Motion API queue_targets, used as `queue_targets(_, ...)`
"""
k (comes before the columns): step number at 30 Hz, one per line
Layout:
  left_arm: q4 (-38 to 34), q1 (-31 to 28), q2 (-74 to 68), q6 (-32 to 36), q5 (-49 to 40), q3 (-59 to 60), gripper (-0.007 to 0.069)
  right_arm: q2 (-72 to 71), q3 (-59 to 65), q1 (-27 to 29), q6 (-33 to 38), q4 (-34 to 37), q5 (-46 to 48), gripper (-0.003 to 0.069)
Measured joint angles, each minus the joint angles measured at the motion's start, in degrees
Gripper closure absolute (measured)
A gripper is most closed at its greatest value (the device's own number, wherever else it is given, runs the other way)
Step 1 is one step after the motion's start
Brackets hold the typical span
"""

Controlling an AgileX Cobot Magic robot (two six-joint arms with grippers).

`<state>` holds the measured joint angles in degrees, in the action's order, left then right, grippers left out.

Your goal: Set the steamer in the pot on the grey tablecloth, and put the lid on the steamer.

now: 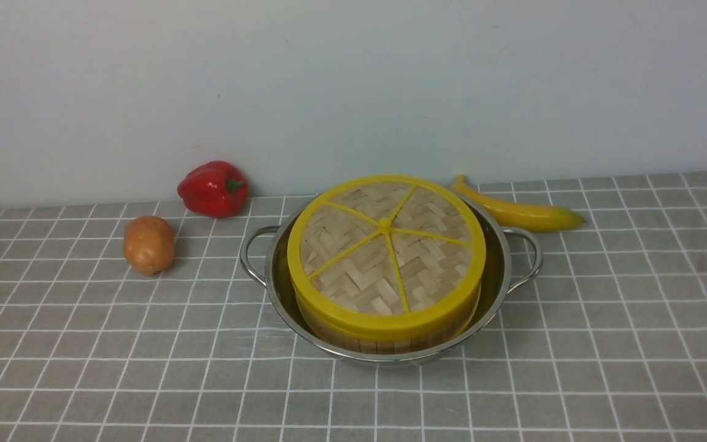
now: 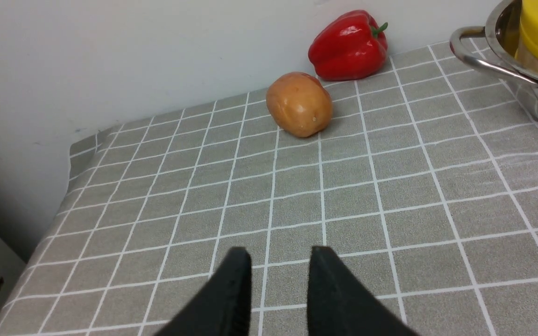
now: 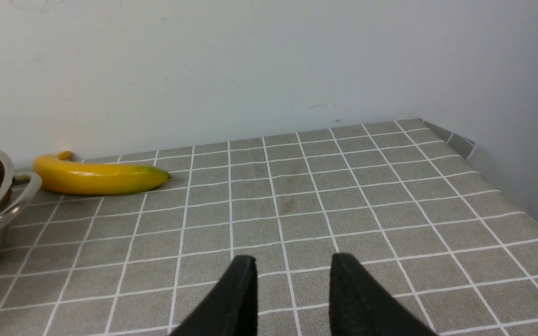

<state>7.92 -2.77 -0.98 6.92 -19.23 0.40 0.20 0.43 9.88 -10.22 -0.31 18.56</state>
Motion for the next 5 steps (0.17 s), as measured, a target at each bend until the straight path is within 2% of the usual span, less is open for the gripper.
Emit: queue_targets(5, 0.00, 0.00, 0.00, 0.00, 0.00, 0.00, 0.0437, 0.00, 0.00, 0.00, 0.00, 0.00, 0.00, 0.0419)
